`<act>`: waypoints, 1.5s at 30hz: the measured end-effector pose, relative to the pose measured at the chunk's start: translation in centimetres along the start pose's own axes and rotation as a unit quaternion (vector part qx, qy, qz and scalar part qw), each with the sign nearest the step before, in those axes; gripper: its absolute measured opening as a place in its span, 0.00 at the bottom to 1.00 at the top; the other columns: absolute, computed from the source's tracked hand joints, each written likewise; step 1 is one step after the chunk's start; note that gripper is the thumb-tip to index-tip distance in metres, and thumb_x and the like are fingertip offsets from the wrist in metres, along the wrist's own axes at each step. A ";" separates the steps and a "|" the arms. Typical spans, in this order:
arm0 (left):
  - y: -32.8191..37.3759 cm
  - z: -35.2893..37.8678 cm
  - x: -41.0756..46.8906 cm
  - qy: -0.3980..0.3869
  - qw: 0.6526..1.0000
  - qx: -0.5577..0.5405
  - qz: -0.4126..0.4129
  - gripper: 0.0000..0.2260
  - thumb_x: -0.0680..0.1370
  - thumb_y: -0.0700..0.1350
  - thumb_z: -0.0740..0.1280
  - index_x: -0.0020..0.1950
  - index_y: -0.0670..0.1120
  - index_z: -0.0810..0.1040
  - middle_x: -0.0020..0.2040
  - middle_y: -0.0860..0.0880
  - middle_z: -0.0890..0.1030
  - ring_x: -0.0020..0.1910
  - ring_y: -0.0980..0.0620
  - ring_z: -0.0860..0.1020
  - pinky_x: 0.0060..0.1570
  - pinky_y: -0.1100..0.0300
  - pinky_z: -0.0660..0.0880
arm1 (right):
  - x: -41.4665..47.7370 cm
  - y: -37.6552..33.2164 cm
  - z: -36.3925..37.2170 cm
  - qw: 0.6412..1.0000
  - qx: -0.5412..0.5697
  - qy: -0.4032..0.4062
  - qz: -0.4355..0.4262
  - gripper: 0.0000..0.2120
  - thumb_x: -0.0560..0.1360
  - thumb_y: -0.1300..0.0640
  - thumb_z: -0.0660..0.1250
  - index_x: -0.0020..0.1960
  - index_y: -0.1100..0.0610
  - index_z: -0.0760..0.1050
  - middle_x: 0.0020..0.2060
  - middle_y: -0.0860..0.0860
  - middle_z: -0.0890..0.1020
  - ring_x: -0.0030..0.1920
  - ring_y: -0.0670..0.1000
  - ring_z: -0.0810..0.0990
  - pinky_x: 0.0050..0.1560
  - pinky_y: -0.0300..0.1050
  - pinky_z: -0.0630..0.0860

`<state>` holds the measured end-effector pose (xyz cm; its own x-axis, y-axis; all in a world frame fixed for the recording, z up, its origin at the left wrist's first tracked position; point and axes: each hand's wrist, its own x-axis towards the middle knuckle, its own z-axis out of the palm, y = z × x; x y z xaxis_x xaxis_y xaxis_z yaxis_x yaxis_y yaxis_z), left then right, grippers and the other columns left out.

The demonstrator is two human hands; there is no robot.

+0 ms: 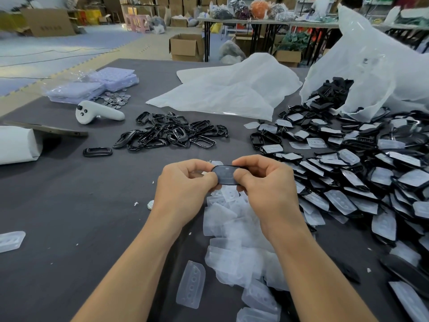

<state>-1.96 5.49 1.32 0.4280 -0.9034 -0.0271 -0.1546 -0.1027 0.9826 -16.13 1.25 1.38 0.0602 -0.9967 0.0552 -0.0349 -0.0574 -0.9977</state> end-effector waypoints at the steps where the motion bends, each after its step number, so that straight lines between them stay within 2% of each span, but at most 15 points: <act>1: 0.0 0.0 -0.1 -0.007 1.000 0.004 0.000 0.07 0.68 0.48 0.72 0.42 0.59 0.87 0.36 0.50 0.87 0.40 0.51 0.87 0.45 0.54 0.81 | 0.0 0.0 0.0 1.000 0.004 0.000 0.000 0.15 0.73 0.69 0.72 0.40 0.48 0.86 0.33 0.49 0.86 0.31 0.45 0.79 0.36 0.36 0.77; 3: -0.1 -0.1 0.0 -0.011 1.000 0.012 0.000 0.07 0.68 0.49 0.71 0.42 0.60 0.87 0.37 0.51 0.87 0.39 0.53 0.85 0.42 0.57 0.77 | 0.1 -0.1 -0.1 1.000 0.010 -0.004 -0.001 0.17 0.75 0.70 0.70 0.39 0.49 0.86 0.34 0.49 0.86 0.31 0.44 0.79 0.35 0.34 0.76; 7: -0.2 -0.3 0.1 -0.022 1.000 0.012 -0.001 0.11 0.74 0.41 0.74 0.41 0.58 0.88 0.37 0.50 0.88 0.39 0.54 0.85 0.38 0.61 0.73 | 0.2 -0.3 -0.3 1.000 0.009 -0.017 -0.002 0.18 0.76 0.70 0.68 0.40 0.50 0.87 0.34 0.48 0.86 0.30 0.43 0.79 0.33 0.32 0.74; 10: -0.2 -0.3 0.2 -0.001 1.000 0.006 -0.007 0.07 0.69 0.44 0.75 0.40 0.58 0.88 0.36 0.50 0.87 0.40 0.49 0.87 0.41 0.59 0.79 | 0.1 -0.3 -0.1 1.000 0.010 -0.029 -0.007 0.18 0.77 0.70 0.66 0.40 0.50 0.86 0.33 0.48 0.85 0.29 0.45 0.78 0.32 0.35 0.74; 15: -0.3 -0.3 0.2 0.018 1.000 0.020 -0.015 0.07 0.63 0.49 0.73 0.39 0.58 0.87 0.35 0.51 0.87 0.41 0.47 0.87 0.44 0.53 0.80 | -0.1 0.0 0.1 0.999 -0.022 -0.035 -0.026 0.12 0.74 0.67 0.71 0.41 0.50 0.85 0.33 0.50 0.85 0.30 0.47 0.80 0.34 0.38 0.77; 20: -0.5 -0.1 0.0 -0.036 0.998 0.040 0.017 0.05 0.69 0.51 0.73 0.42 0.59 0.87 0.35 0.50 0.87 0.33 0.54 0.82 0.39 0.57 0.78 | 0.1 0.3 -0.2 0.999 -0.021 -0.046 -0.013 0.15 0.75 0.70 0.69 0.41 0.52 0.84 0.33 0.51 0.85 0.29 0.47 0.79 0.33 0.37 0.75; 22: -0.5 -0.2 -0.1 -0.046 0.997 0.051 0.037 0.08 0.73 0.46 0.74 0.41 0.60 0.88 0.34 0.49 0.86 0.29 0.54 0.79 0.37 0.56 0.78 | 0.0 0.3 -0.1 0.999 -0.023 -0.048 -0.011 0.16 0.75 0.71 0.68 0.39 0.51 0.84 0.33 0.51 0.85 0.29 0.47 0.78 0.31 0.36 0.74; 25: -0.8 -0.3 0.2 -0.021 0.996 0.069 0.051 0.16 0.75 0.40 0.75 0.39 0.64 0.87 0.32 0.50 0.85 0.27 0.55 0.78 0.35 0.59 0.78 | 0.0 0.4 0.0 0.998 -0.032 -0.050 -0.008 0.17 0.76 0.71 0.67 0.39 0.50 0.84 0.34 0.50 0.85 0.28 0.47 0.79 0.32 0.36 0.74; 28: -1.1 -0.4 0.5 0.015 0.994 0.090 0.057 0.13 0.74 0.41 0.76 0.40 0.62 0.88 0.31 0.53 0.85 0.26 0.59 0.77 0.33 0.63 0.75 | -0.3 0.4 0.1 0.994 -0.091 -0.048 -0.046 0.15 0.75 0.68 0.68 0.43 0.48 0.84 0.35 0.47 0.86 0.30 0.48 0.82 0.33 0.42 0.78; 33: -1.2 -0.7 1.0 0.008 0.997 0.073 0.027 0.11 0.73 0.43 0.76 0.39 0.61 0.88 0.31 0.50 0.85 0.29 0.55 0.77 0.40 0.52 0.80 | -1.0 0.1 -0.1 0.968 -0.206 -0.090 -0.113 0.22 0.67 0.67 0.74 0.52 0.43 0.82 0.35 0.39 0.84 0.31 0.42 0.82 0.33 0.29 0.74; 37: -1.1 -0.5 1.0 -0.014 0.999 0.026 0.018 0.05 0.67 0.48 0.72 0.37 0.54 0.88 0.30 0.46 0.84 0.26 0.52 0.75 0.33 0.61 0.74 | -0.8 -0.2 -0.4 0.966 -0.222 -0.080 -0.110 0.19 0.66 0.63 0.77 0.52 0.45 0.84 0.35 0.41 0.85 0.33 0.41 0.81 0.35 0.29 0.72; 40: -1.0 -0.3 0.7 -0.017 1.000 0.010 0.017 0.11 0.70 0.54 0.70 0.36 0.50 0.87 0.31 0.46 0.84 0.26 0.51 0.75 0.30 0.66 0.72 | -0.5 -0.5 -1.3 0.962 -0.242 -0.046 -0.117 0.18 0.65 0.60 0.79 0.52 0.45 0.85 0.37 0.38 0.84 0.35 0.38 0.79 0.39 0.29 0.72; 42: -1.0 -0.4 0.6 -0.004 1.000 0.006 0.014 0.13 0.71 0.57 0.69 0.36 0.51 0.87 0.31 0.47 0.84 0.27 0.51 0.76 0.32 0.62 0.74 | -0.1 -0.8 -2.7 0.955 -0.270 0.016 -0.120 0.17 0.67 0.58 0.79 0.54 0.45 0.85 0.40 0.39 0.85 0.37 0.39 0.78 0.43 0.32 0.74; 44: -1.1 -0.5 0.6 0.020 0.998 0.046 0.024 0.10 0.71 0.57 0.69 0.37 0.55 0.87 0.32 0.52 0.85 0.27 0.56 0.78 0.36 0.59 0.76 | 0.5 -1.0 -4.5 0.930 -0.323 0.120 -0.128 0.20 0.70 0.60 0.77 0.61 0.49 0.84 0.58 0.48 0.85 0.55 0.44 0.79 0.61 0.38 0.74; 45: -1.2 -0.6 0.6 0.037 0.996 0.078 0.030 0.07 0.73 0.56 0.69 0.38 0.59 0.86 0.32 0.55 0.85 0.28 0.58 0.79 0.37 0.59 0.76 | 0.8 -1.1 -5.4 0.912 -0.353 0.172 -0.117 0.24 0.72 0.61 0.76 0.67 0.52 0.80 0.68 0.54 0.79 0.67 0.50 0.75 0.71 0.44 0.69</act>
<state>-0.99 5.30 0.25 0.4771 -0.8774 0.0498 -0.3155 -0.1181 0.9415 -21.44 0.21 2.75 -0.1637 -0.9043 0.3942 -0.7029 -0.1735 -0.6898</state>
